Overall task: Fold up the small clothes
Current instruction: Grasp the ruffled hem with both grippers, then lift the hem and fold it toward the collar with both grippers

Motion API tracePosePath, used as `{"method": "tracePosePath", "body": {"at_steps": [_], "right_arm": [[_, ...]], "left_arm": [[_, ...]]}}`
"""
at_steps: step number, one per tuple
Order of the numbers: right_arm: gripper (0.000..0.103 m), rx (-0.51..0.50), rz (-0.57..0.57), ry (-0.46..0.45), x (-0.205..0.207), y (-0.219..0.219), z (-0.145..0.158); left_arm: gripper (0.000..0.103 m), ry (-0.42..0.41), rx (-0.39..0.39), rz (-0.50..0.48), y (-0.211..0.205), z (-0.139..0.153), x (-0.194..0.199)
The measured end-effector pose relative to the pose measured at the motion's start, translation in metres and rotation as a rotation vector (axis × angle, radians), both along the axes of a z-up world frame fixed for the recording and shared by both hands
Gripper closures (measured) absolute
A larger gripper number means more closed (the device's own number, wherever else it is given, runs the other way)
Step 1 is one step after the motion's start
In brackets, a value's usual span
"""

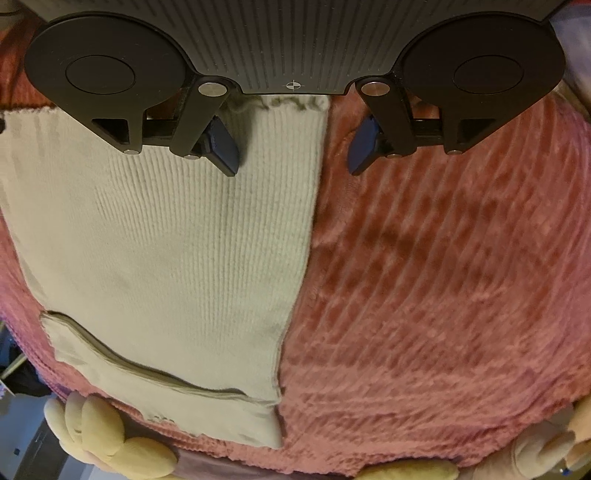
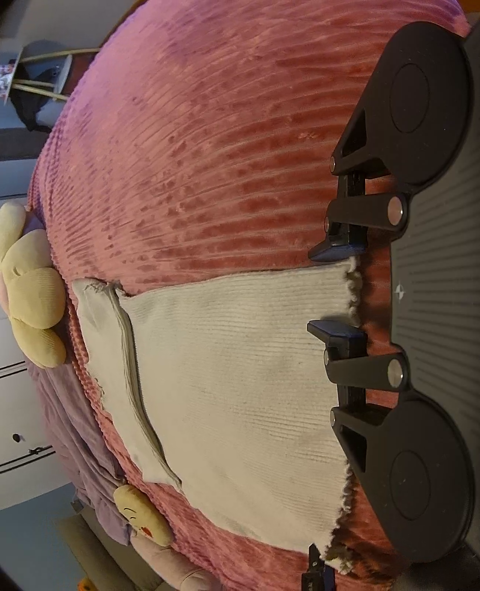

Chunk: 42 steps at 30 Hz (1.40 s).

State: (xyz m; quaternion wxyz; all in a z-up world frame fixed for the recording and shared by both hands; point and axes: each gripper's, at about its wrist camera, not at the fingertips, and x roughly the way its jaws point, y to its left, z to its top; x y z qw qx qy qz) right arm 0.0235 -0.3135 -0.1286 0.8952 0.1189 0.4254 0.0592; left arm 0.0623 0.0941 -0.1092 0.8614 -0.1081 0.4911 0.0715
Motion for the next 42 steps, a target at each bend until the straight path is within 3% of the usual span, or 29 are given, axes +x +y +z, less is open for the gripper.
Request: {"method": "tracePosePath", "body": {"at_steps": [4, 8, 10, 14, 24, 32, 42], "right_arm": [[0.071, 0.021, 0.016, 0.011, -0.002, -0.001, -0.001], [0.083, 0.026, 0.031, 0.018, -0.003, 0.000, -0.001], [0.089, 0.031, 0.036, 0.016, -0.002, -0.001, -0.001], [0.092, 0.070, 0.034, 0.011, 0.000, -0.005, 0.002], [0.094, 0.204, 0.000, -0.043, 0.013, -0.015, 0.021], [0.095, 0.228, -0.021, -0.117, 0.047, -0.018, 0.042], [0.097, 0.143, -0.112, -0.205, 0.129, -0.016, 0.067]], "left_arm": [[0.039, 0.015, -0.040, -0.003, 0.007, -0.002, 0.000], [0.052, 0.028, -0.050, -0.034, 0.012, -0.002, 0.002], [0.072, 0.035, -0.061, -0.048, 0.015, -0.001, 0.003], [0.090, 0.047, -0.114, -0.065, 0.021, 0.001, 0.007], [0.094, -0.010, -0.263, -0.053, 0.037, 0.022, 0.017], [0.094, -0.109, -0.339, -0.040, 0.046, 0.058, 0.054], [0.094, -0.207, -0.272, 0.039, 0.053, 0.086, 0.133]]}}
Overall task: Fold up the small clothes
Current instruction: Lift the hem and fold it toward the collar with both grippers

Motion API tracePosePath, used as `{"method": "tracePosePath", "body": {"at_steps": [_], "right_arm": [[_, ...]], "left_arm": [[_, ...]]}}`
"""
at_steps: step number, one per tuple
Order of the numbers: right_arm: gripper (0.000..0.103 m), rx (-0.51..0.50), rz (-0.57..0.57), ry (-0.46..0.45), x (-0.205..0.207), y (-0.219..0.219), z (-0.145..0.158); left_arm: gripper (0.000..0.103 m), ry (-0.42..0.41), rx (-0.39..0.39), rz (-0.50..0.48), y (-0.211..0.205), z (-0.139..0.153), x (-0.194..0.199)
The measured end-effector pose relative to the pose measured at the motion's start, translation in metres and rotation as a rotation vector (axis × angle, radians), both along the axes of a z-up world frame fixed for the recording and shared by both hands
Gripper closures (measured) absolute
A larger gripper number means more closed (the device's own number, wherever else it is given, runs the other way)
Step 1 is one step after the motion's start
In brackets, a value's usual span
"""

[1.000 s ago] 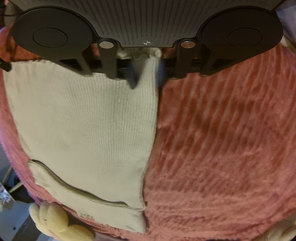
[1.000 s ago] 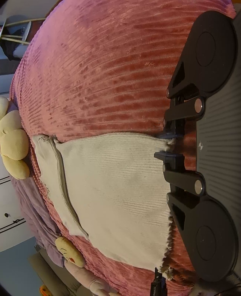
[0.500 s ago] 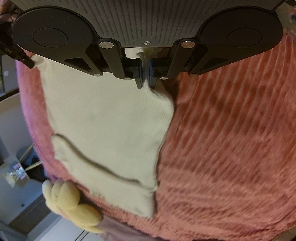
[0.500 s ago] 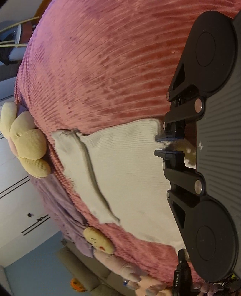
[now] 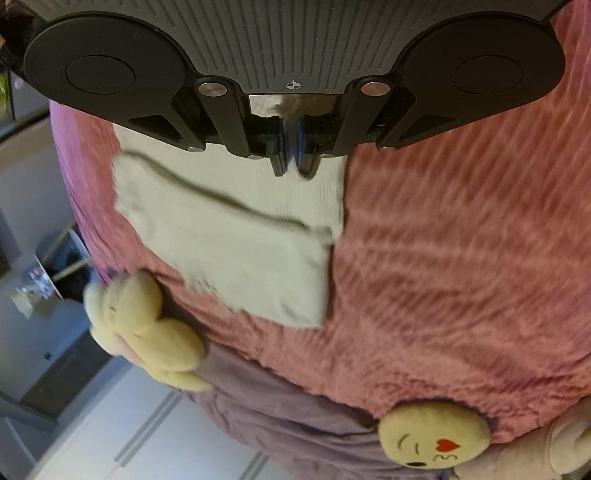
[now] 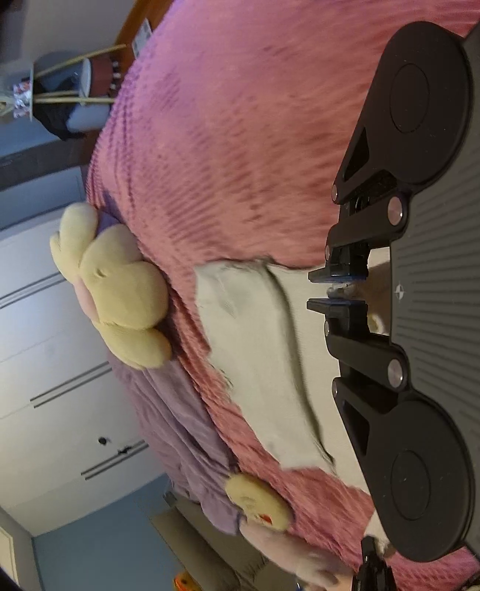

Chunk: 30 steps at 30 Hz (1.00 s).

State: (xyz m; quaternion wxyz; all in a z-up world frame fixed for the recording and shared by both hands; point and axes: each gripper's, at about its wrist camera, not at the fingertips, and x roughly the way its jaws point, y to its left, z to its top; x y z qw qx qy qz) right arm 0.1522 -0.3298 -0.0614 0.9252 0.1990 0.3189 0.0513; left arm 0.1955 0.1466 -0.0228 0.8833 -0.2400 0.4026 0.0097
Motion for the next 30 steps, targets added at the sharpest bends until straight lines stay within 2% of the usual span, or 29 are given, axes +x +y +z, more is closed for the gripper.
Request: {"method": "tracePosePath", "body": {"at_steps": [3, 5, 6, 8, 10, 12, 16, 19, 21, 23, 25, 26, 27, 28, 30], "right_arm": [[0.099, -0.054, -0.026, -0.003, 0.023, 0.003, 0.000], [0.098, -0.080, -0.050, 0.006, 0.038, 0.002, -0.001], [0.097, -0.080, -0.060, 0.009, 0.042, 0.000, -0.002], [0.096, -0.058, -0.071, 0.014, 0.045, -0.005, -0.007], [0.086, -0.033, -0.042, 0.022, 0.043, -0.008, -0.012], [0.062, -0.024, 0.010, 0.036, 0.038, -0.006, -0.020], [0.061, -0.110, 0.100, 0.120, 0.037, 0.008, -0.041], [0.061, -0.085, 0.137, 0.176, 0.043, 0.010, -0.054], [0.061, -0.083, 0.149, 0.204, 0.047, 0.013, -0.059], [0.063, -0.085, 0.154, 0.203, 0.046, 0.015, -0.061], [0.075, -0.096, 0.164, 0.195, 0.045, 0.017, -0.060], [0.085, -0.112, 0.167, 0.189, 0.043, 0.018, -0.059], [0.090, -0.136, 0.174, 0.184, 0.043, 0.020, -0.059], [0.092, -0.164, 0.180, 0.173, 0.040, 0.022, -0.058], [0.095, -0.205, 0.184, 0.147, 0.038, 0.026, -0.055]], "left_arm": [[0.094, 0.018, 0.001, 0.046, 0.006, -0.008, 0.018], [0.094, 0.024, 0.034, 0.064, 0.006, -0.014, 0.025], [0.091, 0.019, 0.072, 0.071, 0.005, -0.015, 0.026], [0.078, 0.000, 0.130, 0.066, 0.005, -0.015, 0.025], [0.054, -0.026, 0.141, 0.020, 0.005, -0.018, 0.020], [0.046, -0.030, 0.150, -0.065, 0.002, -0.025, 0.016], [0.040, -0.010, 0.258, -0.178, -0.018, -0.041, 0.016], [0.039, 0.005, 0.265, -0.217, -0.026, -0.050, 0.024], [0.042, 0.019, 0.257, -0.232, -0.030, -0.056, 0.031], [0.051, 0.021, 0.267, -0.255, -0.036, -0.060, 0.036], [0.069, 0.038, 0.306, -0.258, -0.042, -0.064, 0.041], [0.073, 0.043, 0.320, -0.259, -0.044, -0.065, 0.043], [0.084, 0.044, 0.329, -0.258, -0.046, -0.065, 0.044], [0.089, 0.043, 0.333, -0.255, -0.046, -0.065, 0.044], [0.092, 0.034, 0.329, -0.250, -0.045, -0.062, 0.043]]}}
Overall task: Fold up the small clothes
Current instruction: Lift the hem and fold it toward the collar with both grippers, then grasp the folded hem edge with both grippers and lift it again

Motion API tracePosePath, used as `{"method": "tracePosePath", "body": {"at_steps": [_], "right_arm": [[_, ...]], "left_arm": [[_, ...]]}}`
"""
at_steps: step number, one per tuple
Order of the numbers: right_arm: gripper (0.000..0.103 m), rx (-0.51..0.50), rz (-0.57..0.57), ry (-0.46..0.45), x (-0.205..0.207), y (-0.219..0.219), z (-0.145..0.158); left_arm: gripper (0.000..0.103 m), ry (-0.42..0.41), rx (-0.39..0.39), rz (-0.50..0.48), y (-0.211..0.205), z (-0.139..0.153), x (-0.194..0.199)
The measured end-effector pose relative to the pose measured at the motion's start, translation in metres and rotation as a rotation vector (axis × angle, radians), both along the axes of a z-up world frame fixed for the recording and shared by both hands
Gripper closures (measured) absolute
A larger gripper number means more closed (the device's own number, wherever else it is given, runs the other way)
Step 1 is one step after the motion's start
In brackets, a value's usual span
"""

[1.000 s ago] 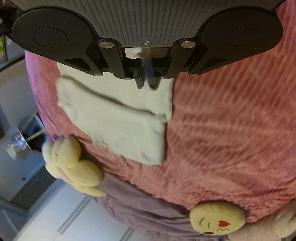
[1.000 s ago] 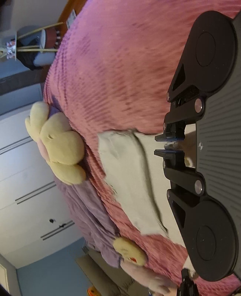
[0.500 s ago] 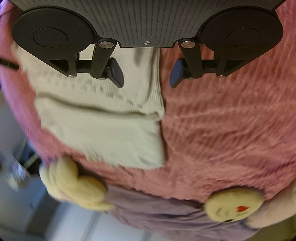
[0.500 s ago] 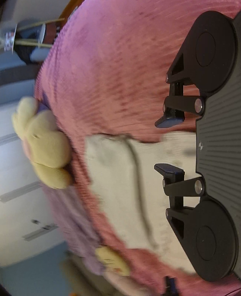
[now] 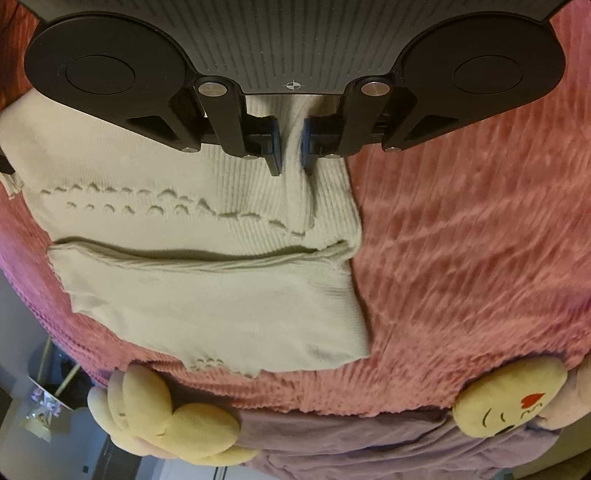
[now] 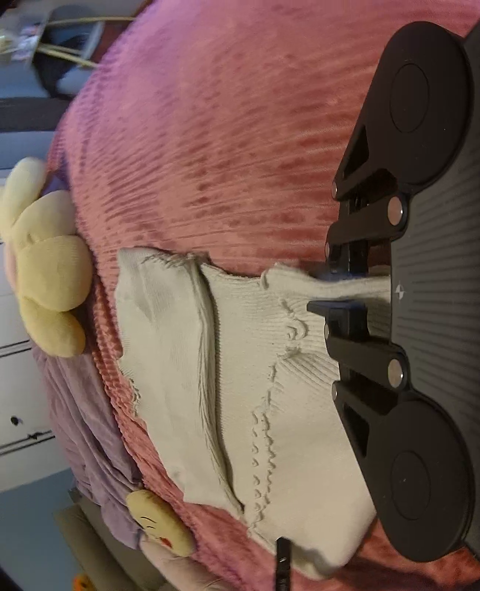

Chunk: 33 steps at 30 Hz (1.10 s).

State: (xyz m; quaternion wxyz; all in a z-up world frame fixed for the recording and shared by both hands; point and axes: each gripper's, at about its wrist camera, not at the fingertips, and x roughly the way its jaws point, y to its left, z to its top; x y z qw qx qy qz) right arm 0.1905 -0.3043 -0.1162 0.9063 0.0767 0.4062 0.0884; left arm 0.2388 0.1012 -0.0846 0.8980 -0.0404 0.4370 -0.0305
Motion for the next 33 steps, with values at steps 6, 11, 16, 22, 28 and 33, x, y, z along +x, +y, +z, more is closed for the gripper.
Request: {"method": "tracePosePath", "body": {"at_steps": [6, 11, 16, 22, 28, 33], "right_arm": [[0.095, -0.052, -0.006, -0.066, -0.005, 0.003, 0.013], [0.095, -0.005, -0.009, -0.099, -0.009, -0.002, 0.021], [0.095, -0.008, -0.009, -0.023, -0.001, -0.003, 0.006], [0.090, 0.007, -0.015, 0.015, 0.004, -0.004, -0.001], [0.096, -0.104, 0.060, -0.052, 0.003, 0.010, 0.007], [0.096, -0.150, 0.058, -0.187, 0.010, 0.012, 0.041]], "left_arm": [[0.093, -0.071, -0.025, -0.003, 0.000, 0.019, -0.008], [0.093, -0.100, -0.088, -0.025, 0.003, 0.023, -0.008], [0.086, -0.033, -0.077, -0.054, -0.003, 0.004, 0.001], [0.089, -0.014, -0.024, -0.086, -0.011, -0.007, 0.008], [0.094, -0.065, 0.006, -0.049, -0.007, 0.011, 0.006], [0.094, -0.199, -0.018, -0.023, 0.009, 0.054, 0.007]]}}
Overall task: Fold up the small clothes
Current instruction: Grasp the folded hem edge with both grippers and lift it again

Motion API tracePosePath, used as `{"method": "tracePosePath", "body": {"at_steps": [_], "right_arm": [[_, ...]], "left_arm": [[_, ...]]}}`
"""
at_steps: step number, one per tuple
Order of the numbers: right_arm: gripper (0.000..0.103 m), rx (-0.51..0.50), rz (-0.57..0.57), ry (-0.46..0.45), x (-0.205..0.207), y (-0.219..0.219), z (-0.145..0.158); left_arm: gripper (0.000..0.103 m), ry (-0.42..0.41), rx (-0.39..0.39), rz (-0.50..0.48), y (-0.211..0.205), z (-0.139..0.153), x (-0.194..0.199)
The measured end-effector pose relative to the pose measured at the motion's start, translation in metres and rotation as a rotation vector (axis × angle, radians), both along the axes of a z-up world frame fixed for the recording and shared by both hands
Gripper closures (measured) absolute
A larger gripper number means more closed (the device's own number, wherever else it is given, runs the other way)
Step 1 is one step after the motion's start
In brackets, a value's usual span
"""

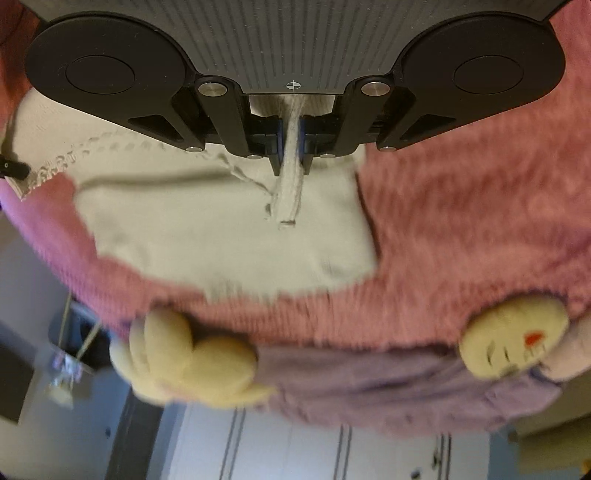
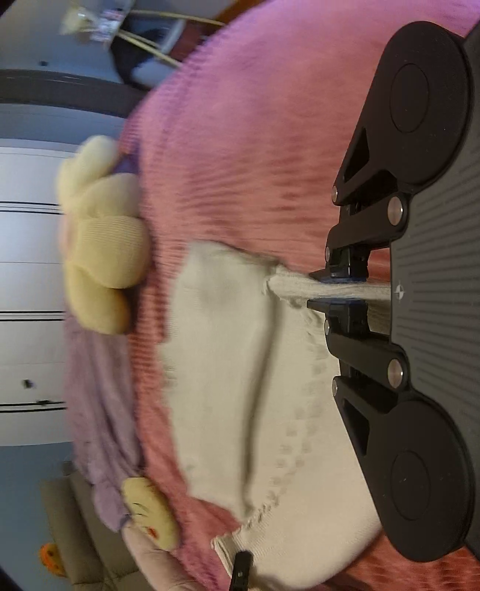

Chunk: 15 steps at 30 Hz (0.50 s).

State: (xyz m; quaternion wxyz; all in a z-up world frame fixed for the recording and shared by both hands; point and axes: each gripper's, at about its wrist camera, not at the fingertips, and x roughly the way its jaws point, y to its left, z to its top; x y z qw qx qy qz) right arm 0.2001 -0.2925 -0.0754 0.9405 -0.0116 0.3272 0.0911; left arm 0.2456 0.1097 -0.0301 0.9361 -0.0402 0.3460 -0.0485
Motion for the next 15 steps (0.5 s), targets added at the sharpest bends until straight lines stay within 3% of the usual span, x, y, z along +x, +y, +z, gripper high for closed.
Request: {"method": "tracePosePath", "body": {"at_steps": [3, 7, 12, 15], "right_arm": [[0.096, -0.014, -0.017, -0.064, 0.021, 0.002, 0.015], [0.096, -0.021, -0.074, -0.116, 0.069, 0.007, 0.023], [0.096, -0.001, -0.078, -0.072, 0.123, 0.019, 0.004], [0.096, 0.023, -0.053, 0.020, 0.147, 0.023, -0.020]], "left_arm": [[0.094, -0.075, 0.005, 0.025, 0.007, 0.022, 0.016], [0.094, -0.110, -0.008, 0.070, 0.014, 0.027, 0.055], [0.094, -0.041, 0.016, 0.101, 0.015, -0.007, 0.102], [0.093, 0.035, 0.033, 0.084, 0.014, -0.035, 0.112]]}}
